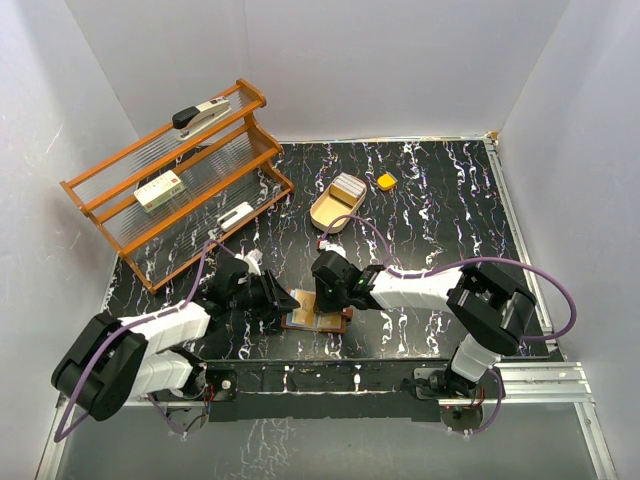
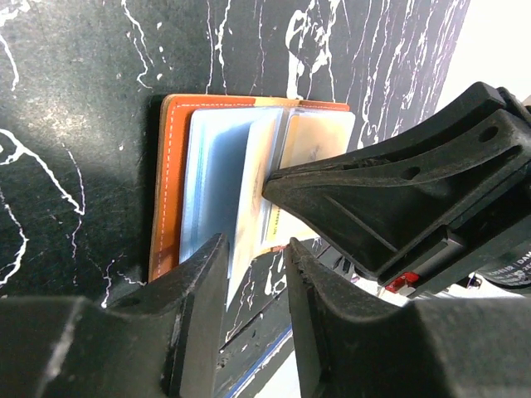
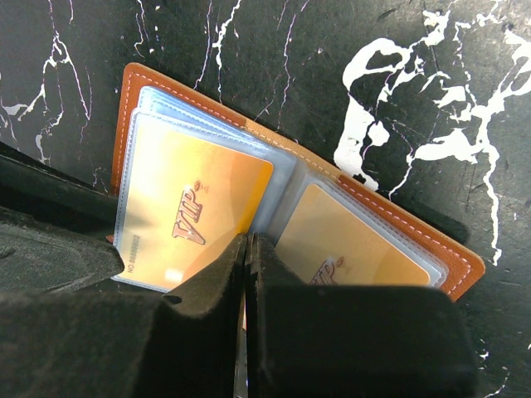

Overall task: Put the credit cards into the card holder
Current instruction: Turn over the card slot in the card holder.

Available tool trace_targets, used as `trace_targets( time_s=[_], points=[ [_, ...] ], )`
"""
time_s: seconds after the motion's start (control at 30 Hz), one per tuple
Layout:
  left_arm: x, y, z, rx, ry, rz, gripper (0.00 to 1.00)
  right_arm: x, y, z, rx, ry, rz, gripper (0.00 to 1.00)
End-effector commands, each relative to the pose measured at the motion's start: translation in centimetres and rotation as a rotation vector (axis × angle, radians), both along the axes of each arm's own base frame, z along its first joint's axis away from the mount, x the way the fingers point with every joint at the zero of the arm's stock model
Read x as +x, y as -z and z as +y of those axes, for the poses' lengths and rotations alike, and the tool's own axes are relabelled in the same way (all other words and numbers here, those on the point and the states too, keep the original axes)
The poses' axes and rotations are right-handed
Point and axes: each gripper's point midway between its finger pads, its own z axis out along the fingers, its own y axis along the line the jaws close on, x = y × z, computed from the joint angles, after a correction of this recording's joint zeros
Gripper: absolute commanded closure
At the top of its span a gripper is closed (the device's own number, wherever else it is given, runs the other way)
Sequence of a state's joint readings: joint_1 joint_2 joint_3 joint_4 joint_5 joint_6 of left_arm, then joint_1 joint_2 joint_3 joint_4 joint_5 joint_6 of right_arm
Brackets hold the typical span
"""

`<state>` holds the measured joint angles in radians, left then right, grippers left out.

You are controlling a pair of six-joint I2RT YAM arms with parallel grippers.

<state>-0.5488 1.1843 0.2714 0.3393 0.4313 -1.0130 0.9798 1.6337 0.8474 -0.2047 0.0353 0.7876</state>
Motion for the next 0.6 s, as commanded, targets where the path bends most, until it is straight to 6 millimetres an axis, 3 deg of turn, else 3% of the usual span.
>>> trace_targets(
  time_s=[0.0, 0.17, 0.43, 0.57],
  points=[
    [1.1, -2.0, -1.1, -0.054, 0.030, -0.062, 0.69, 0.4, 0.6, 0.0, -0.015, 0.001, -0.024, 1.00],
    [1.1, -2.0, -1.4, -0.066, 0.040, -0.055, 0.76, 0.4, 0.5, 0.0, -0.011, 0.001, -0.026, 1.00],
    [1.3, -2.0, -1.3, -0.039, 0.051, -0.068, 1.00, 0.8, -1.1, 0.8, 0.027, -0.013, -0.054, 0.98],
    [1.4, -1.9, -1.1, -0.019, 0.053, -0.073, 1.00, 0.9, -2.4, 0.9, 0.043, -0.021, -0.072, 0.91]
  ],
)
